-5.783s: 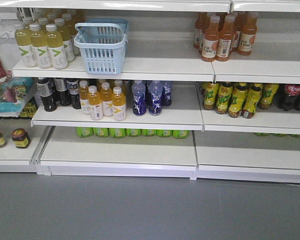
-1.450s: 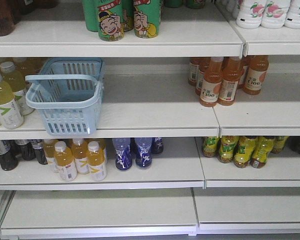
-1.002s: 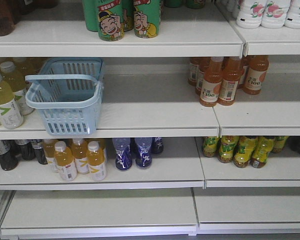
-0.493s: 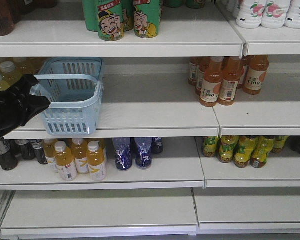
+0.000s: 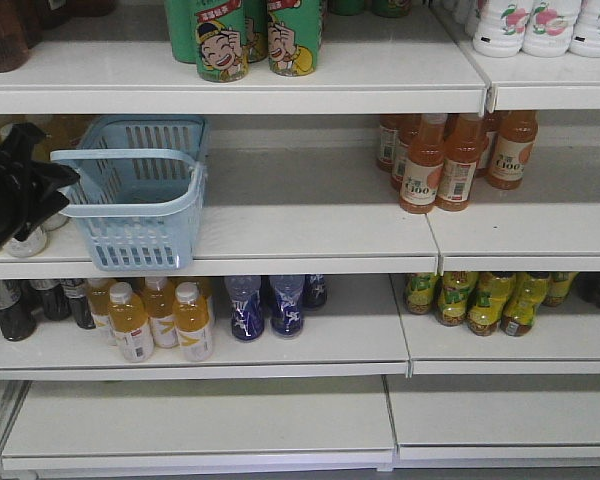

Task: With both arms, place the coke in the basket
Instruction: 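Reach the left gripper to the light-blue basket's handle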

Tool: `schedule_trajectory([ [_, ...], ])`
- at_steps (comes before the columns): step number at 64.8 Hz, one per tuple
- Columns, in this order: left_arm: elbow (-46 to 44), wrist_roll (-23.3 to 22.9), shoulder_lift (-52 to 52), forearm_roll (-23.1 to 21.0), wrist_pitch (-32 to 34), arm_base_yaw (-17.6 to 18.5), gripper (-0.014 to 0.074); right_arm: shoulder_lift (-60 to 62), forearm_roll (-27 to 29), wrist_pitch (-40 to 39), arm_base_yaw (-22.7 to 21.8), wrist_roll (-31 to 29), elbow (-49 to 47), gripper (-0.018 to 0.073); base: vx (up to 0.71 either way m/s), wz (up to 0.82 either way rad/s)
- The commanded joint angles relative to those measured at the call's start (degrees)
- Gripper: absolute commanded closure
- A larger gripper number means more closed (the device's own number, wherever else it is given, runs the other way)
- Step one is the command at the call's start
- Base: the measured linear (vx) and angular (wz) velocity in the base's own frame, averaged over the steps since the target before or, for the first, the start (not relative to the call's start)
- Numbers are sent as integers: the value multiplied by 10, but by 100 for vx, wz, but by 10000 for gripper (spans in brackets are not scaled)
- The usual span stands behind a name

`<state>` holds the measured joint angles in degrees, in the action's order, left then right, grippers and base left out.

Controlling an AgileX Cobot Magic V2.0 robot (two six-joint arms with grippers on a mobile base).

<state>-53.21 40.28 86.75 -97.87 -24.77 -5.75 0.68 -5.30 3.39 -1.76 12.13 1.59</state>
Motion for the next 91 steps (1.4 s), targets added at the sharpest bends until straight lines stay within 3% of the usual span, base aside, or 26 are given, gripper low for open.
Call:
schedule_trajectory([
  [1,-36,-38,-2,-35,-26,-15,188,9,-3,-40,-2,-3,9,564,0,0],
  [12,-58,-97,32,-35,-31,-19,57,9,-3,-40,-2,-3,9,564,0,0],
  [25,-59,-165,38,-35,-15,-19,52,9,-3,-40,-2,-3,9,564,0,0],
  [44,-154,-172,120,-35,-93,-19,94,9,-3,-40,-2,-3,9,564,0,0],
  [91,-294,-197,248,-35,-67,-19,94,9,-3,-40,-2,-3,9,564,0,0],
])
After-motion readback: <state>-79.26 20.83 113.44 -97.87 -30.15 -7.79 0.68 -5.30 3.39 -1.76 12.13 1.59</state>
